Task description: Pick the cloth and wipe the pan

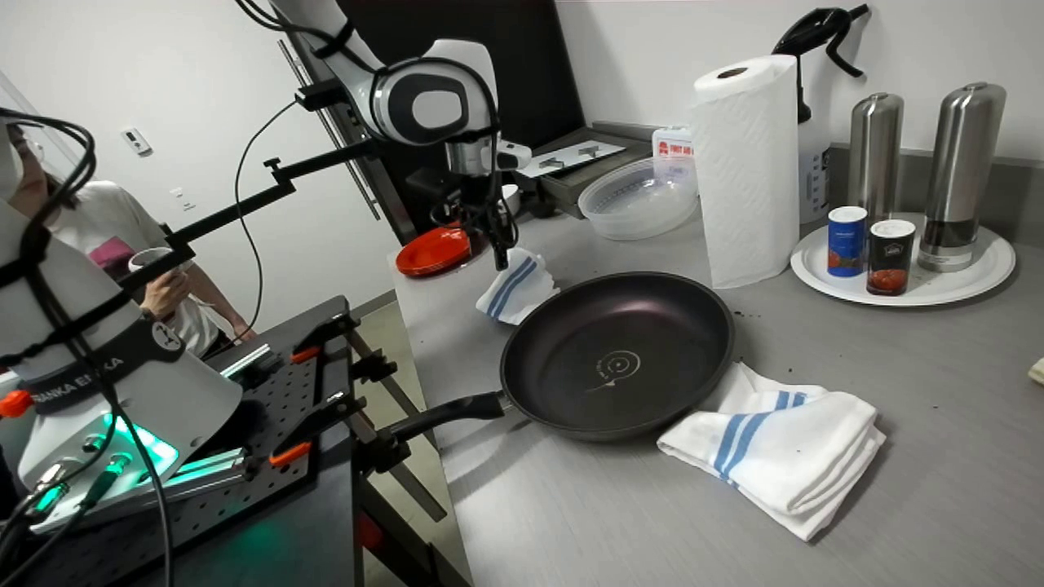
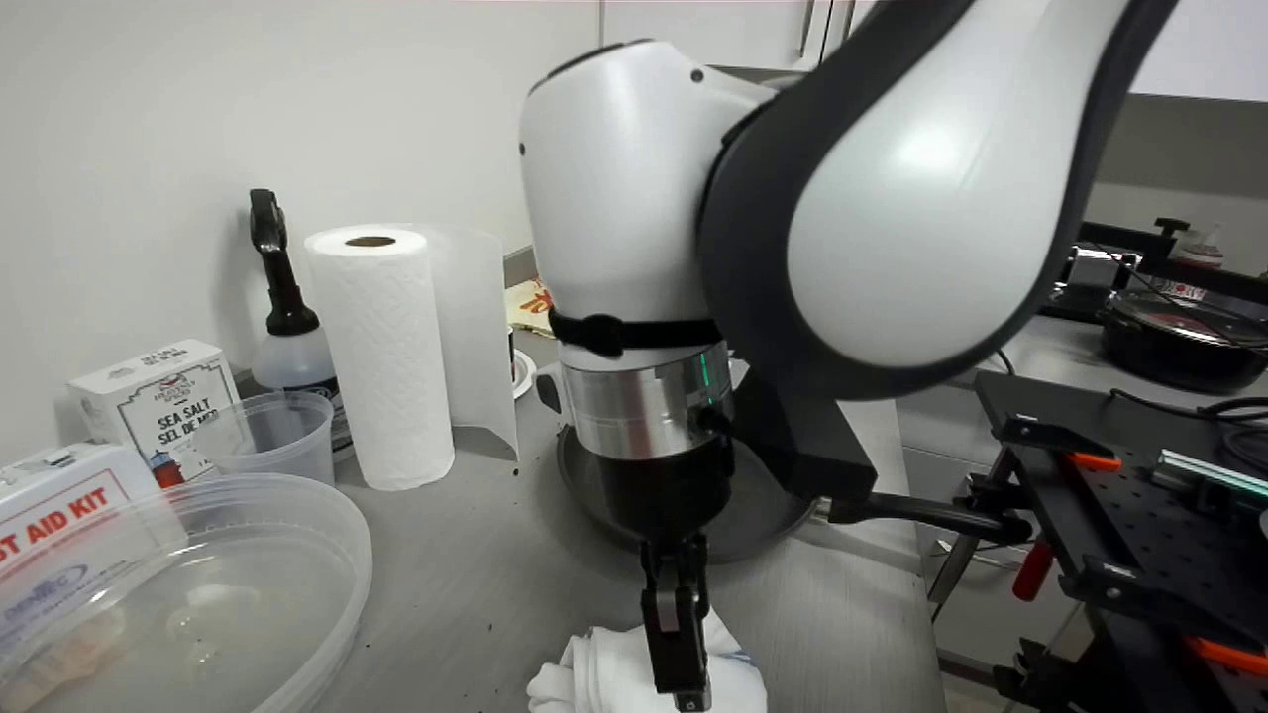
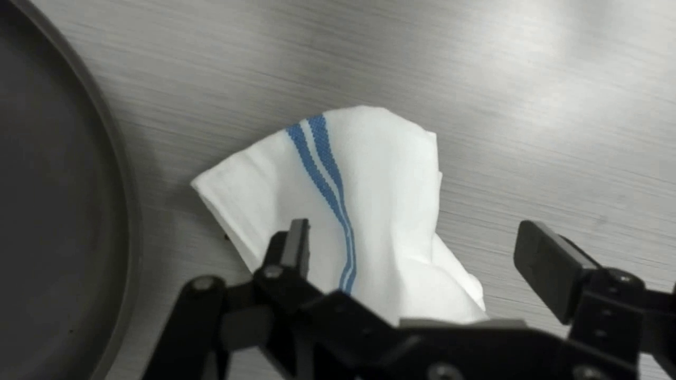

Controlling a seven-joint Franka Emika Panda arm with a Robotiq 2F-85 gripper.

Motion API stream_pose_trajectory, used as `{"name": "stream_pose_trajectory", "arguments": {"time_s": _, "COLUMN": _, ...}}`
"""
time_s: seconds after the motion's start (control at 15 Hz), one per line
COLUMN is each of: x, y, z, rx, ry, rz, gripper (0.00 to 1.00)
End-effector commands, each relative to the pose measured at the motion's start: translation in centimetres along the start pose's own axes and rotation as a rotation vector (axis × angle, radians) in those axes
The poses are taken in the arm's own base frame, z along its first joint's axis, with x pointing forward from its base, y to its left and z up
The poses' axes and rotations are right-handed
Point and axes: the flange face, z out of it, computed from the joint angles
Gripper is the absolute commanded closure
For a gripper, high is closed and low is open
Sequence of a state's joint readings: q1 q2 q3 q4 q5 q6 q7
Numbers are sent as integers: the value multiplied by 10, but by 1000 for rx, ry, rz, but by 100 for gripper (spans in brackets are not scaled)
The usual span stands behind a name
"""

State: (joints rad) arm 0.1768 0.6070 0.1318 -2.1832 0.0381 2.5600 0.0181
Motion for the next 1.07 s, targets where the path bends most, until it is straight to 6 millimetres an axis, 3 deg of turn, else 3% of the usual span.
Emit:
{"name": "stream_pose_trajectory", "arguments": {"time_s": 0.0, "x": 3, "y": 0, "z": -36, "rx": 33, "ry": -62, "rz": -26, "gripper": 0}}
{"name": "stream_pose_trajectory", "arguments": {"time_s": 0.07, "x": 3, "y": 0, "z": -18, "rx": 9, "ry": -32, "rz": -6, "gripper": 0}}
{"name": "stream_pose_trajectory", "arguments": {"time_s": 0.27, "x": 4, "y": 2, "z": -34, "rx": 15, "ry": -44, "rz": -11, "gripper": 0}}
{"name": "stream_pose_trajectory", "arguments": {"time_s": 1.0, "x": 4, "y": 1, "z": -34, "rx": 16, "ry": -46, "rz": -13, "gripper": 0}}
